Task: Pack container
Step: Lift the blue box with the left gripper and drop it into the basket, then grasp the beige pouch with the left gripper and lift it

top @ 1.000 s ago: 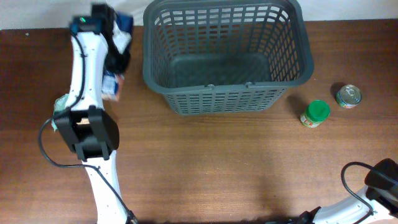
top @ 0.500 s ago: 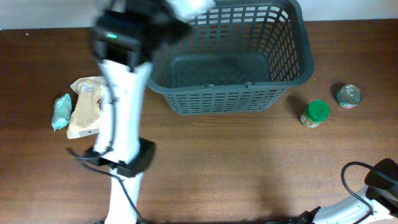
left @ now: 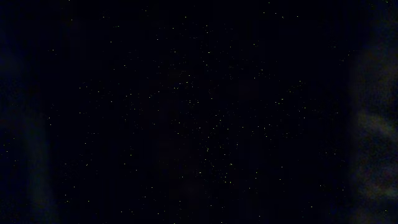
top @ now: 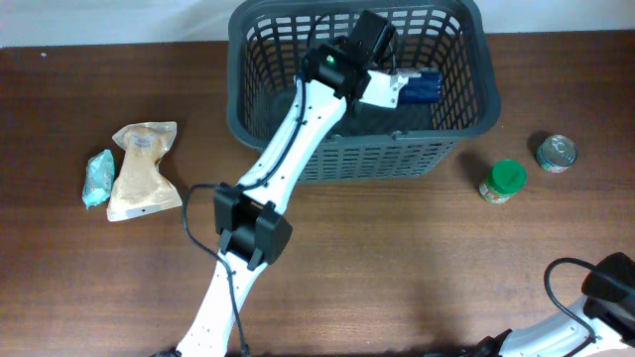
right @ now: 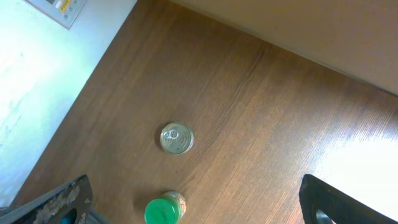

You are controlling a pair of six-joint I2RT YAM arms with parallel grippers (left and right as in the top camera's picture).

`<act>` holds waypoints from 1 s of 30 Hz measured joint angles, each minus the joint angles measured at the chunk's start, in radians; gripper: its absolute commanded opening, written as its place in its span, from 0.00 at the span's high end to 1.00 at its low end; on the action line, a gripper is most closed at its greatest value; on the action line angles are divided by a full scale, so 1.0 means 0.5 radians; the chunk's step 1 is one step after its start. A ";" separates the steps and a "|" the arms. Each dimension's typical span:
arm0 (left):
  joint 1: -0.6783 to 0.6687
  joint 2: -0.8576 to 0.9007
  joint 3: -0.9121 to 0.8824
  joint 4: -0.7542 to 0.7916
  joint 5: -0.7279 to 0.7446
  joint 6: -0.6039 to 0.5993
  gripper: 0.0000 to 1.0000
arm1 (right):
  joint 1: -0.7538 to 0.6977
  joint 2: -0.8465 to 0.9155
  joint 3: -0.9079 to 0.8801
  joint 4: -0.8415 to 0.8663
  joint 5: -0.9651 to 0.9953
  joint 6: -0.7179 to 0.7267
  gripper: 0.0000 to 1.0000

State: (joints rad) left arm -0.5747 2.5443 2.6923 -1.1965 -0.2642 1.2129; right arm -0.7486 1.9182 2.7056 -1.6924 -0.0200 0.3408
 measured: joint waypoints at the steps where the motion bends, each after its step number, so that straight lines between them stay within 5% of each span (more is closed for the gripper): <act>1: 0.014 0.051 -0.002 0.037 -0.021 -0.001 0.98 | 0.000 0.000 0.001 0.000 -0.001 0.001 0.01; 4: 0.055 0.124 -0.008 0.073 -0.060 -0.002 0.91 | 0.000 0.000 0.000 0.000 -0.001 0.000 0.01; 5: 0.067 0.130 -0.010 0.089 -0.068 -0.002 0.71 | 0.000 0.000 0.001 0.000 -0.001 0.001 0.01; 6: 0.082 0.133 -0.011 0.134 -0.078 0.002 0.01 | 0.000 0.000 0.000 0.000 -0.001 0.001 0.01; 11: 0.101 0.132 -0.010 0.166 -0.105 -0.129 0.01 | 0.000 0.000 0.001 0.000 -0.001 0.002 0.01; 16: 0.081 -0.011 -0.011 0.126 -0.124 -0.652 0.01 | 0.000 0.000 0.000 0.001 0.000 0.000 0.01; 24: 0.181 -1.052 0.047 -0.171 -0.132 -1.076 0.01 | 0.000 0.000 0.000 0.000 -0.001 0.000 0.01; 30: 0.681 -1.530 -0.018 -0.340 -0.146 -1.308 0.01 | 0.000 0.000 0.000 0.000 -0.001 0.001 0.01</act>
State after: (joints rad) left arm -0.2340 1.7794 2.6831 -1.3663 -0.3374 0.5587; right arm -0.7486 1.9182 2.7056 -1.6924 -0.0204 0.3412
